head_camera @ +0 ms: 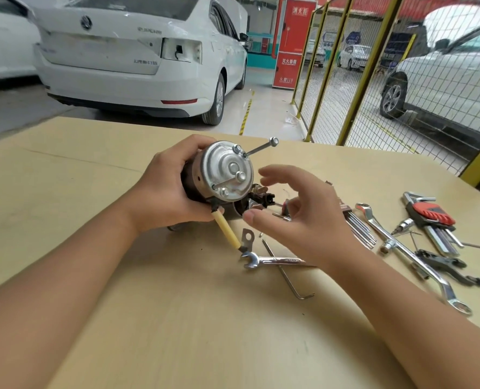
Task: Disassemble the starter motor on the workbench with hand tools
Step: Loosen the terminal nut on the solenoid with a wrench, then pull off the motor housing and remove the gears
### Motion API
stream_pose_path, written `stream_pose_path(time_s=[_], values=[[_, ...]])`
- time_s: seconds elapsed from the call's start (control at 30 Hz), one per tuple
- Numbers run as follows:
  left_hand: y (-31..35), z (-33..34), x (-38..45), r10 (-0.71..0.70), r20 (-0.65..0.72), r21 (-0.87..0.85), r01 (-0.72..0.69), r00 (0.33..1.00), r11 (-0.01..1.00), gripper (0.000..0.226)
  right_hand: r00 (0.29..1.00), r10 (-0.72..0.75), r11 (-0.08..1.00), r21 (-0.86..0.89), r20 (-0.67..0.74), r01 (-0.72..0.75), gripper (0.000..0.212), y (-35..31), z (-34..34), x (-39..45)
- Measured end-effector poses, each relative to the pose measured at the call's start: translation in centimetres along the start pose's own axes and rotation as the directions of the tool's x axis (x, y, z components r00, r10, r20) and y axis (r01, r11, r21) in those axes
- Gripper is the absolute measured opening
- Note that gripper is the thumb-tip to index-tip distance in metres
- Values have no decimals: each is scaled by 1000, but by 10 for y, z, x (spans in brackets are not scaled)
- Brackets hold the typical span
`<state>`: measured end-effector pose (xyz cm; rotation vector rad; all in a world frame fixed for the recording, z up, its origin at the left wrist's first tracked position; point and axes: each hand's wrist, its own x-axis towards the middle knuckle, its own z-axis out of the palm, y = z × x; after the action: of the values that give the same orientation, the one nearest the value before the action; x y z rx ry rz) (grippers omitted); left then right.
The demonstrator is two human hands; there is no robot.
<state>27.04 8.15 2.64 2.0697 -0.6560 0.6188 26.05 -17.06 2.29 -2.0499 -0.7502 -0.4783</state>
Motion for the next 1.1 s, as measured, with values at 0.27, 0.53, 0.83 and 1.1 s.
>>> stream_pose_path(time_s=[0.27,0.53,0.83,1.1], values=[[0,-1,-2,-73,44,26,72,996,997,92,998,-67,979,-194,-10,64,75,-24,11,24],[9,-3,-4,-75,59,68,71,995,995,89,990,-98,988,-113,101,109,79,-28,20,43],[8,-9,-4,-94,116,40,90,989,995,92,969,-211,972,133,129,194,79,-17,25,56],[5,-9,-6,-76,98,74,69,992,995,94,965,-255,949,207,60,238,74,-22,28,48]])
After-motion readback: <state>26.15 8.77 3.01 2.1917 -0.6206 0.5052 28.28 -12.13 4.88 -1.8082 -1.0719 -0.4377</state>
